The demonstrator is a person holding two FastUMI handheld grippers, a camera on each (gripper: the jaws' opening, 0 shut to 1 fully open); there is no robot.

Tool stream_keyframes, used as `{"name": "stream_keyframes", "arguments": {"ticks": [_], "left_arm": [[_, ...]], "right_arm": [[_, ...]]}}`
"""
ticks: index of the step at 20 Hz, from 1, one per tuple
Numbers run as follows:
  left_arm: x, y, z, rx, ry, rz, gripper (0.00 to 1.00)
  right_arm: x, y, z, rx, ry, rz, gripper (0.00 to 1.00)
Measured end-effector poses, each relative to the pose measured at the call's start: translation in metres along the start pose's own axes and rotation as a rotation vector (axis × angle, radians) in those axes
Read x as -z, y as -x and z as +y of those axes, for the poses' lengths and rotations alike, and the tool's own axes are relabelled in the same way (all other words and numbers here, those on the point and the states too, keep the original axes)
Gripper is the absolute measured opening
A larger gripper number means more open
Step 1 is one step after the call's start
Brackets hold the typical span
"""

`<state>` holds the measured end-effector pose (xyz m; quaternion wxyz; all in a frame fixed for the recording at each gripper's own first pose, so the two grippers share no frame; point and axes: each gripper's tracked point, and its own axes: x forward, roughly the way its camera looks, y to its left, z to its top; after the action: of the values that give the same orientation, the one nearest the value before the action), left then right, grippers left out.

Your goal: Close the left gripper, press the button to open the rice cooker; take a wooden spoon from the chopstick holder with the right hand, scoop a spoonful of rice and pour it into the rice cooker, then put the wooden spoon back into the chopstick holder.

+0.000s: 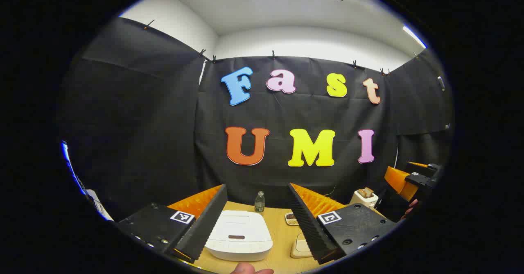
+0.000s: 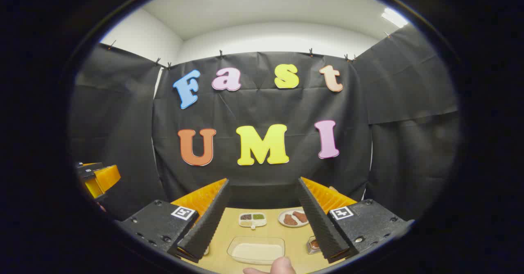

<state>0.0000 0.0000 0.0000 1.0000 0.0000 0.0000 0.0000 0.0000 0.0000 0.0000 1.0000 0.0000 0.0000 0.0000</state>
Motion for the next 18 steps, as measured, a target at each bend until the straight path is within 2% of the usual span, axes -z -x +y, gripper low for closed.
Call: {"name": "stream_keyframes", "arguments": {"ticks": [18], "left_arm": [[0.0029,0.0070,0.0071,-0.033,0.006,0.006,0.94]], "right_arm": [[0.0036,0.0072,-0.0056,-0.003,0.008,-0.002,1.00]]}}
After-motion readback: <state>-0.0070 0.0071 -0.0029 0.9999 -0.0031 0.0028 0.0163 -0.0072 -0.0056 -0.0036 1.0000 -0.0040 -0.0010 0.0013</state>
